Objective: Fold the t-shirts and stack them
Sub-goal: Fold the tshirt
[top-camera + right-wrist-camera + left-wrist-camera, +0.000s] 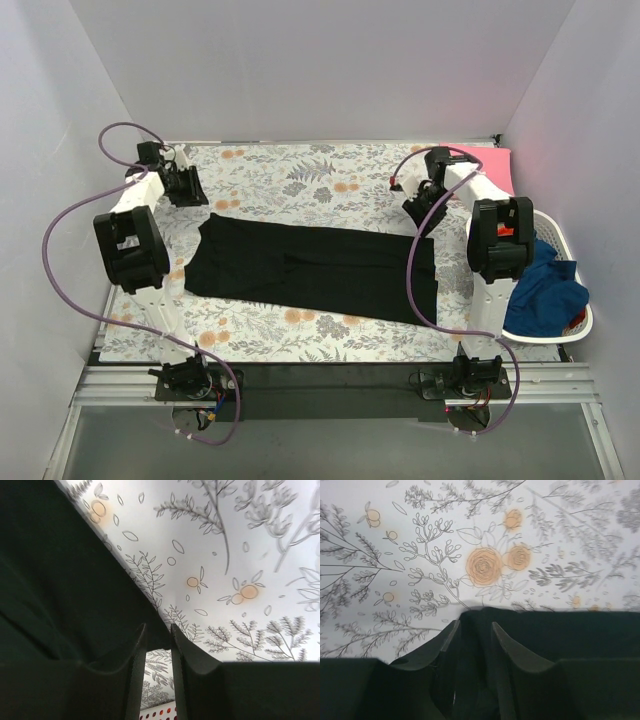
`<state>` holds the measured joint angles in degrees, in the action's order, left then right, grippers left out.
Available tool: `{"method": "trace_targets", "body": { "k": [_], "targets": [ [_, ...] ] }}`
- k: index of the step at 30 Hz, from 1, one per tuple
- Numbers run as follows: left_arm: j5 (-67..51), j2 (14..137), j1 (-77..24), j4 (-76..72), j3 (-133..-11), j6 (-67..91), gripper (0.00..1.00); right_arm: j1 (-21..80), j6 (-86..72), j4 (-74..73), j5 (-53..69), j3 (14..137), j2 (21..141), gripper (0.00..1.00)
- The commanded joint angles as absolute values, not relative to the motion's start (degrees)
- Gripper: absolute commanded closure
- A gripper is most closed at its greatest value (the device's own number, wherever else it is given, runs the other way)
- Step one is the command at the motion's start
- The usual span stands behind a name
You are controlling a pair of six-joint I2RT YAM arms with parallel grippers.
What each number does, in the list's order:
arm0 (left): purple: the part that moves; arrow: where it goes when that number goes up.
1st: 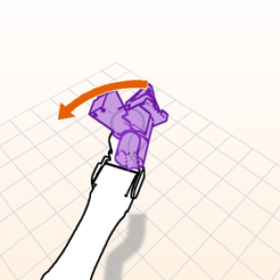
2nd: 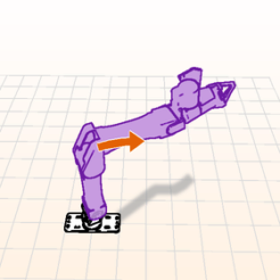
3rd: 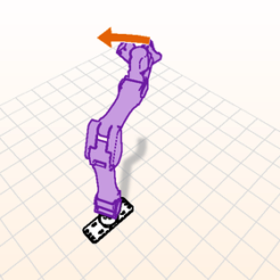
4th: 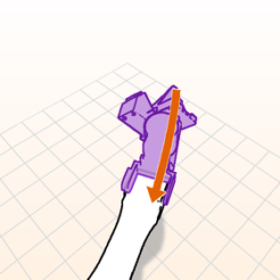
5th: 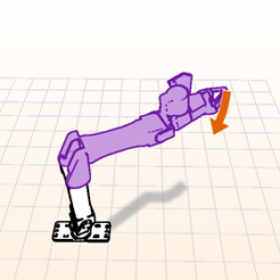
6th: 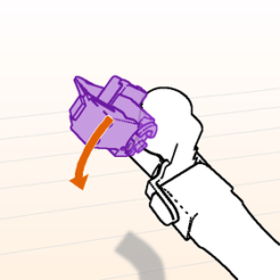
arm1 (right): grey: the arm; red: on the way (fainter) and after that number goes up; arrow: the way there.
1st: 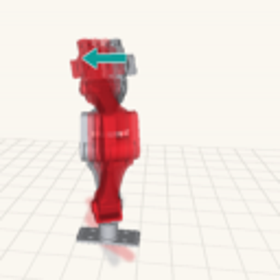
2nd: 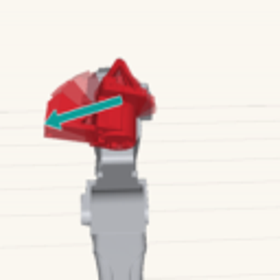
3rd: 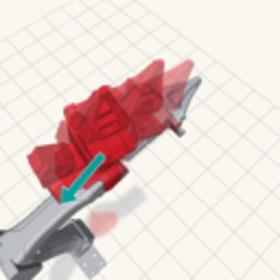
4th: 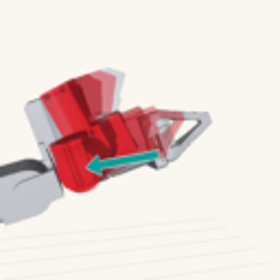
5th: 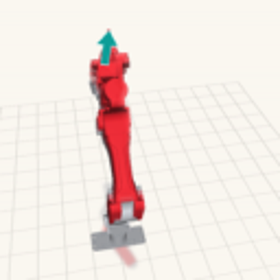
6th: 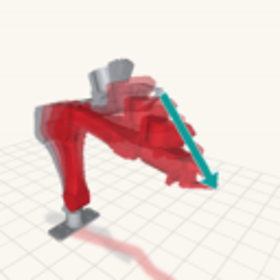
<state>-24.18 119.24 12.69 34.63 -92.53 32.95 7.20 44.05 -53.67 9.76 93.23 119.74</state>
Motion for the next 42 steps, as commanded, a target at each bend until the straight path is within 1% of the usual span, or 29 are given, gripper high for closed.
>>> {"method": "trace_targets", "body": {
  "k": [1, 5, 8, 11, 20, 25, 27, 30, 32, 33, 34, 35, 36, 37, 38, 39, 40, 41, 42],
  "targets": [
    [-29.08, 107.85, 12.83, 34.63, -90.71, 31.82, 0.70, 8.08, 42.63, -54.93, 14.15, 97.29, 114.87, 0.69],
    [-29.53, 105.91, 11.34, 35.15, -87.63, 32.43, 0.71, 11.33, 42.28, -55.11, 14.68, 97.56, 116.45, 0.74],
    [-29.36, 108.01, 10.99, 36.21, -87.98, 34.27, 0.76, 13.26, 42.10, -55.28, 14.50, 97.38, 117.94, 0.77],
    [-28.65, 109.77, 10.90, 36.83, -87.45, 35.33, 0.82, 14.67, 42.10, -55.28, 14.50, 97.21, 119.52, 0.78],
    [-25.93, 115.74, 10.90, 38.05, -83.06, 36.04, 0.86, 15.12, 42.89, -54.76, 11.70, 93.26, 122.61, 0.80],
    [-19.61, 118.56, 10.90, 39.11, -83.49, 35.42, 0.89, 15.03, 43.68, -54.23, 10.55, 89.39, 121.82, 0.80],
    [-18.90, 120.48, 10.81, 39.29, -85.42, 35.24, 0.90, 15.03, 43.77, -54.23, 11.16, 86.67, 120.85, 0.81],
    [-17.76, 123.91, 9.33, 39.46, -92.17, 34.02, 0.90, 15.21, 43.86, -54.23, 12.56, 82.29, 118.83, 0.82],
    [-16.88, 130.14, 7.92, 41.12, -98.49, 32.27, 0.90, 16.16, 43.42, -54.32, 15.97, 79.47, 115.86, 0.82],
    [-16.88, 132.86, 6.43, 42.52, -109.05, 31.82, 0.90, 16.78, 43.51, -54.58, 17.39, 77.97, 114.45, 0.82],
    [-17.83, 138.98, 5.89, 46.11, -114.81, 31.47, 0.89, 17.66, 43.68, -54.75, 18.88, 74.65, 112.87, 0.82],
    [-20.45, 141.57, 5.80, 48.06, -122.09, 31.73, 0.87, 19.75, 44.03, -55.63, 22.72, 73.58, 109.72, 0.80],
    [-21.09, 144.46, 5.63, 49.73, -134.52, 32.34, 0.86, 20.65, 44.73, -57.72, 24.68, 72.78, 108.12, 0.80],
    [-22.40, 146.49, 5.63, 52.79, -141.00, 32.43, 0.83, 21.35, 45.00, -59.05, 26.79, 72.69, 106.71, 0.79],
    [-23.98, 147.56, 5.54, 53.43, -144.46, 32.34, 0.77, 21.71, 45.17, -59.93, 30.72, 73.12, 104.35, 0.77],
    [-24.60, 146.09, 5.45, 51.09, -145.19, 32.60, 0.73, 21.71, 44.91, -60.81, 31.63, 73.82, 103.54, 0.76],
    [-24.52, 143.73, 5.54, 48.72, -139.19, 32.78, 0.71, 21.71, 44.04, -60.99, 31.55, 75.39, 102.93, 0.75],
    [-24.52, 136.22, 5.36, 45.82, -134.61, 32.87, 0.68, 21.71, 43.60, -61.00, 30.33, 76.02, 102.22, 0.75],
    [-24.78, 132.40, 5.45, 40.22, -128.38, 32.78, 0.66, 21.62, 43.42, -60.82, 29.54, 76.55, 102.13, 0.74]
  ]
}}
